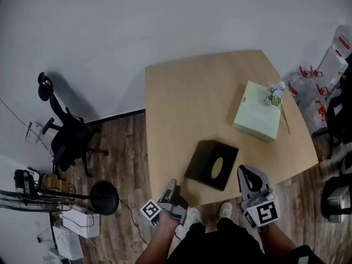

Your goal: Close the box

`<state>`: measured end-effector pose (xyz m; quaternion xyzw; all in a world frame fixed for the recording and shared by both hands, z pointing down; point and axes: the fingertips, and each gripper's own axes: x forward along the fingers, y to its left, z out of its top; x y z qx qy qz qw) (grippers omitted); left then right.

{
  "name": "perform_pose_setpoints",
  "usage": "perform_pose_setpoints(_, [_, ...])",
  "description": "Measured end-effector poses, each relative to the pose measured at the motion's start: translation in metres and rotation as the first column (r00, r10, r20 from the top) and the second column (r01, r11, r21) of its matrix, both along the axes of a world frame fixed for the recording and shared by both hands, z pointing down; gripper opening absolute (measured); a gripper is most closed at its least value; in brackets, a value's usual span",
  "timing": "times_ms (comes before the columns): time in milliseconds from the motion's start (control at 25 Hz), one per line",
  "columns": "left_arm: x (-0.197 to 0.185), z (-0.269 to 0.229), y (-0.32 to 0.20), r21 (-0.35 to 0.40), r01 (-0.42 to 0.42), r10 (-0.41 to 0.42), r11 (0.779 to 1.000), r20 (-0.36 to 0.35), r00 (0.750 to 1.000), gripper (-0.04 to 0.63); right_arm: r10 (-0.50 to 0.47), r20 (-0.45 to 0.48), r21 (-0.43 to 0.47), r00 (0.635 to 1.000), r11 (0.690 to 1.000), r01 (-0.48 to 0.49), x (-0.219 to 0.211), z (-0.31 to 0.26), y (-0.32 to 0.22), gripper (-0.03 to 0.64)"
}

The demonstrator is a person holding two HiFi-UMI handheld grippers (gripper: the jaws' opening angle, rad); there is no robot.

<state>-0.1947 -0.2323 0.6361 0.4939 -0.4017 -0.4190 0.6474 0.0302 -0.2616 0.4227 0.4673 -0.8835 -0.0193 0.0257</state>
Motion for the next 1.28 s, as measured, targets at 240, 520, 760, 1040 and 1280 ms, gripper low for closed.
perform_pose_setpoints(240, [0.01,0.023,-0.008,-0.057,0.013,-0.015,0.998,-0.027,1.0,0.357,-0.017,0.002,-0.008,1.0,1.0,0.017,0.006,0.009,-0.009,0.012])
perform_pose_setpoints(520, [0.024,0.043,-0.024,-0.103,0.013,-0.019,0.995,-0.061,0.998,0.351,-0.023,0.027,-0.027,0.999,0.999,0.024,0.011,0.01,-0.015,0.012])
perform_pose_setpoints(760, [0.032,0.053,-0.033,-0.136,0.002,-0.013,0.991,-0.083,0.996,0.338,-0.044,0.026,-0.052,0.999,0.998,0.046,0.006,0.015,-0.013,0.012])
perform_pose_setpoints(1040, [0.037,0.063,-0.038,-0.153,0.009,-0.025,0.988,-0.106,0.994,0.292,-0.055,0.038,-0.07,0.998,0.996,0.057,0.001,0.019,-0.014,0.012])
perform_pose_setpoints(1280, [0.039,0.072,-0.037,-0.163,-0.003,-0.017,0.987,-0.12,0.993,0.238,-0.063,0.032,-0.069,0.998,0.996,0.065,0.001,0.021,-0.014,0.012])
